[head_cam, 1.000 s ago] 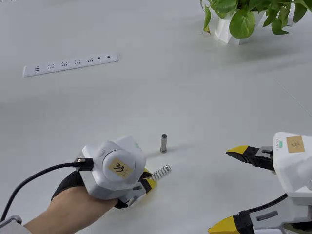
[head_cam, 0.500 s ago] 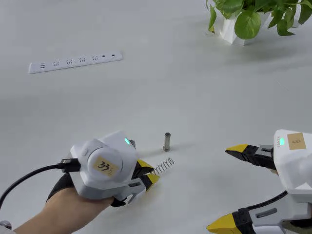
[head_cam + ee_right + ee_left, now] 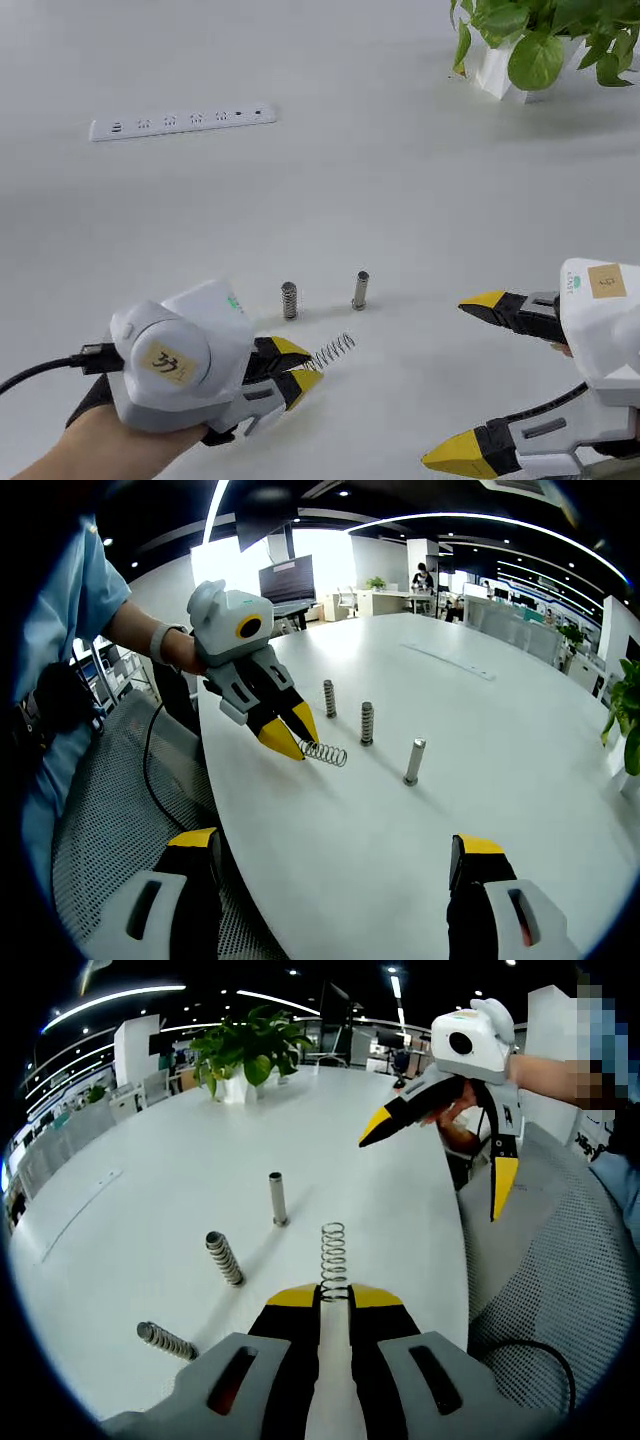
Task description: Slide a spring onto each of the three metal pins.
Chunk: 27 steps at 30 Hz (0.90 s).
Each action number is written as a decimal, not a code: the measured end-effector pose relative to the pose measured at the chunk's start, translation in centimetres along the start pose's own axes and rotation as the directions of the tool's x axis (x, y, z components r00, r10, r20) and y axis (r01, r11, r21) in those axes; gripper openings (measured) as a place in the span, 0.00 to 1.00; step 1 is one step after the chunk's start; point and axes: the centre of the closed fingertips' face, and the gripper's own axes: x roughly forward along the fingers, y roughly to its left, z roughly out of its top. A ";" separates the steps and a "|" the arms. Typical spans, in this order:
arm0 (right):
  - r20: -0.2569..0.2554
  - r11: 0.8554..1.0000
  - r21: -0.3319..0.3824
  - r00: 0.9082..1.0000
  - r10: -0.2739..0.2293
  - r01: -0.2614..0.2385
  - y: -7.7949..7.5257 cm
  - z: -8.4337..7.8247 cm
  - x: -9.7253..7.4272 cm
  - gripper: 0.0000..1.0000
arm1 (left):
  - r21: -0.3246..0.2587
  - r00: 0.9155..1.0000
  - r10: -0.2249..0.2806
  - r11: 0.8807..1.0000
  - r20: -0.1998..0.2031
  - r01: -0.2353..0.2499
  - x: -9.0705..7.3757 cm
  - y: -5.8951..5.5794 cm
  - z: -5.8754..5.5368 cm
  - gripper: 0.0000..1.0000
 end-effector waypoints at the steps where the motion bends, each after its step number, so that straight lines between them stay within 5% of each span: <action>1: -0.001 1.000 -0.002 1.000 0.005 -0.005 0.1 0.1 0.1 0.95 | -0.003 1.000 -0.002 1.000 0.005 0.002 -0.2 -0.1 0.0 0.07; 17: -0.039 0.988 -0.108 0.994 0.105 -0.109 1.5 2.1 2.0 0.92 | -0.021 0.999 0.008 1.000 0.044 -0.007 -2.9 -1.3 -1.0 0.07; 27: -0.072 0.957 -0.207 0.979 0.191 -0.202 2.7 4.2 3.6 0.84 | 0.011 0.998 0.016 1.000 0.057 -0.017 -4.2 -2.1 -1.1 0.07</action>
